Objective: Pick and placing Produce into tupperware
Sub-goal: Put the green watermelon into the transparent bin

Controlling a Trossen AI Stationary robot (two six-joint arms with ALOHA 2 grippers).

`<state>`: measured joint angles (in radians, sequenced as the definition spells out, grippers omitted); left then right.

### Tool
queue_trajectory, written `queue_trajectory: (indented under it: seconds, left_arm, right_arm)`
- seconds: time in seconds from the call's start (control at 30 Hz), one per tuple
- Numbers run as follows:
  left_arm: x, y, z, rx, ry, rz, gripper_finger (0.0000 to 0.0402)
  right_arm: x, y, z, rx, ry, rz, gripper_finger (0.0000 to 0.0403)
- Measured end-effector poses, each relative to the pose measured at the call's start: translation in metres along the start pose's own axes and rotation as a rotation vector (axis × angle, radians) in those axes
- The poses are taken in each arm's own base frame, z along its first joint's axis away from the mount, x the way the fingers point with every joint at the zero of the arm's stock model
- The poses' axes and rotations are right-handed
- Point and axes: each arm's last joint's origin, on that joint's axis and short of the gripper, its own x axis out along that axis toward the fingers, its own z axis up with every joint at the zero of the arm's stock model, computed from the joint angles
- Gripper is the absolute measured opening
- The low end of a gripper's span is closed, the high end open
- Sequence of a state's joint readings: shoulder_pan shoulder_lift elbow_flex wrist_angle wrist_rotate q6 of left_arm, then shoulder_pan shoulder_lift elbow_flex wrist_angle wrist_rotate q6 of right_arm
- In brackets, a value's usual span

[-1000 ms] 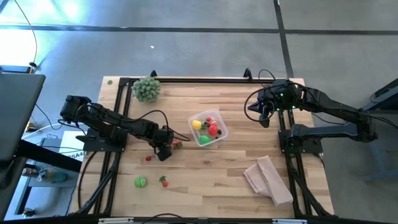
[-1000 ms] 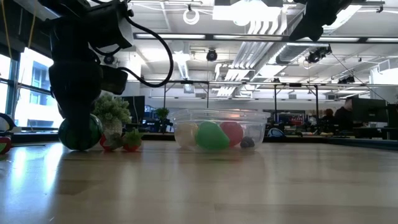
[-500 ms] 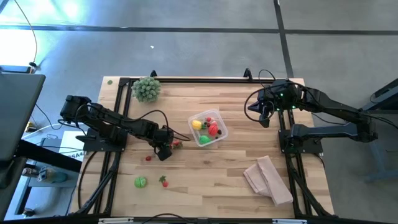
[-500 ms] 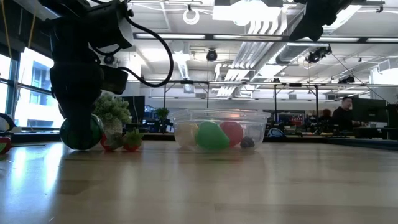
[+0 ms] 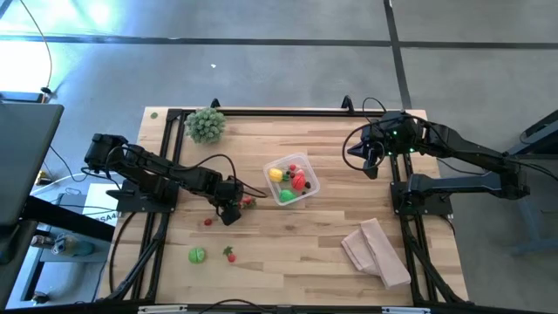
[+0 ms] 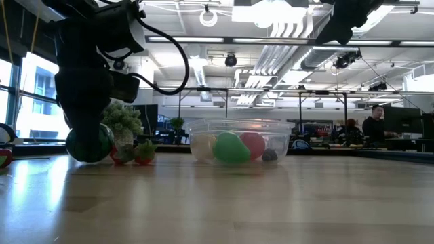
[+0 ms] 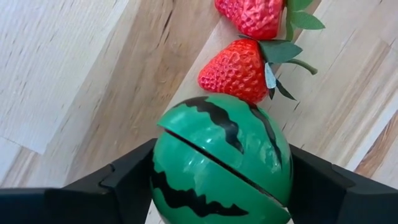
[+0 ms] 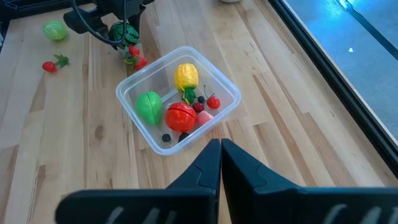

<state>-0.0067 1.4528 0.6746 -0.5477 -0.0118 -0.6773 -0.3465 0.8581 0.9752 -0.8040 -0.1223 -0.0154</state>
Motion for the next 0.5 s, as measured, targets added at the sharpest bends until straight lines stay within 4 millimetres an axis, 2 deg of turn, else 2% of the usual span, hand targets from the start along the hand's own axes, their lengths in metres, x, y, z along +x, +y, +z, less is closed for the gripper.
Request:
queue_trajectory:
  seconds: [0.5]
  left_arm:
    - [-0.0043,0.0004,-0.0004,0.019,0.012,0.010,0.0279]
  right_arm:
    - [0.0000,0.0000,0.0000,0.000,0.000,0.000,0.0004]
